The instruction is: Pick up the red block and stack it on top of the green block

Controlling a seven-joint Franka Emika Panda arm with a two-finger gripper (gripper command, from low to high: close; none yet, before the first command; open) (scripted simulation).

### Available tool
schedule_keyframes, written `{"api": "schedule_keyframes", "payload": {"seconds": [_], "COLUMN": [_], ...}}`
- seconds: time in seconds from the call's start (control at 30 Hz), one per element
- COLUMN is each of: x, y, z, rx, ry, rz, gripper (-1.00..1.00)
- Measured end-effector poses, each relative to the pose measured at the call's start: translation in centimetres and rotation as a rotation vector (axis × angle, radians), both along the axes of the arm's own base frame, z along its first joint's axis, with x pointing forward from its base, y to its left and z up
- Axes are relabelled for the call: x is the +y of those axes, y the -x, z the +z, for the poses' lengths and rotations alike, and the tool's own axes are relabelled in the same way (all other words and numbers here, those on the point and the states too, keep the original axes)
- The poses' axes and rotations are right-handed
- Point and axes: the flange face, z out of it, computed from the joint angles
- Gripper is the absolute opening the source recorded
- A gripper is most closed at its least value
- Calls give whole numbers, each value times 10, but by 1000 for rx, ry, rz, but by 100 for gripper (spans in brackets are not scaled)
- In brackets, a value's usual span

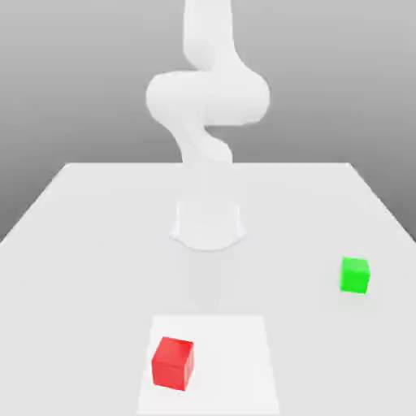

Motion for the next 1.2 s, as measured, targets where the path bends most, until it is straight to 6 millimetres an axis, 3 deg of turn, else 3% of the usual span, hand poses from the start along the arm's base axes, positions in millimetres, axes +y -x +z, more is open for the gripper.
{"api": "schedule_keyframes", "payload": {"seconds": [0.17, 0.37, 0.53, 0.77, 0.9, 0.93, 1.13, 1.2], "x": [-11, -26, -37, -47, -48, -47, -47, -47], "y": [-55, -87, -87, -56, -53, -52, -52, -53], "z": [-99, -222, -326, -457, -506, -517, -522, -511], "rx": [162, 351, 507, 703, 716, 716, 716, 716], "ry": [-17, -39, -58, -85, -86, -86, -86, -86], "rz": [-44, -97, -142, -201, -203, -204, -204, -204], "gripper": [0, 0, 0, 0, 0, -100, -100, -100]}}
